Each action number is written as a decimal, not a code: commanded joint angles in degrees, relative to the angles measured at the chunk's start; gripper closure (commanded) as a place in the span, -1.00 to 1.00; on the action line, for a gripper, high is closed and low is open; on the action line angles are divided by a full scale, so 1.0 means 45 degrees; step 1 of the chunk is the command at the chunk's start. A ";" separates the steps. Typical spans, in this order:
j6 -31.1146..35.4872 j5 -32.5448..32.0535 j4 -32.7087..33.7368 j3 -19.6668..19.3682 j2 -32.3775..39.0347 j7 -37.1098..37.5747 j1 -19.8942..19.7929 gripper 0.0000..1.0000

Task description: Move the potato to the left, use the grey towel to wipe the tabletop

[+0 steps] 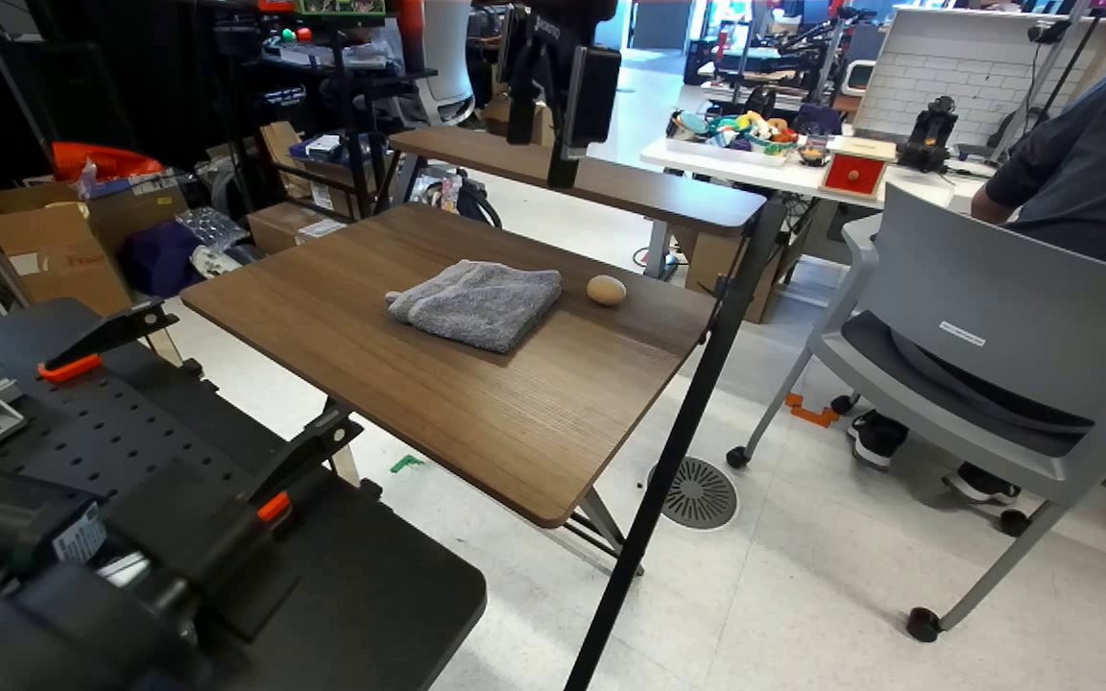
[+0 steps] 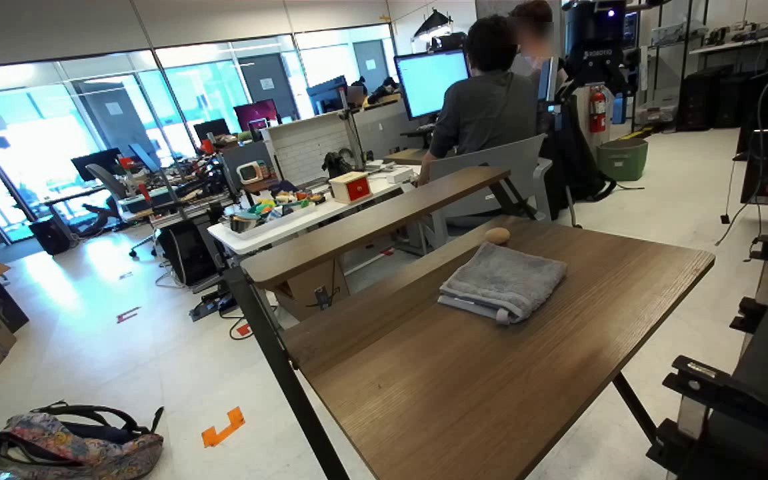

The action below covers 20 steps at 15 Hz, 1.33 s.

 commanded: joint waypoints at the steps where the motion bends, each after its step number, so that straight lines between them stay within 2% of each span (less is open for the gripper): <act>1: 0.1791 -0.0064 -0.0194 0.0354 0.0017 -0.1480 -0.0164 -1.00; 5: 0.4308 -0.0308 -0.0042 0.0766 0.0871 -0.3214 -0.0209 -1.00; 9: 0.7768 -0.0326 0.0377 0.1576 0.2725 -0.4953 -0.0625 -1.00; 10: 0.7984 0.0013 0.0567 0.2104 0.3148 -0.5238 -0.1039 -1.00; 11: 0.7245 -0.0496 -0.0060 0.1567 0.2249 -0.4195 -0.0567 -1.00; 13: 0.7875 -0.0520 0.0158 0.1980 0.2979 -0.4444 -0.0876 -1.00; 17: 0.7922 -0.0520 0.0463 0.2067 0.3192 -0.4552 -0.1011 -1.00; 20: 0.8230 -0.1020 0.0943 0.1678 0.3826 -0.4028 -0.0468 -1.00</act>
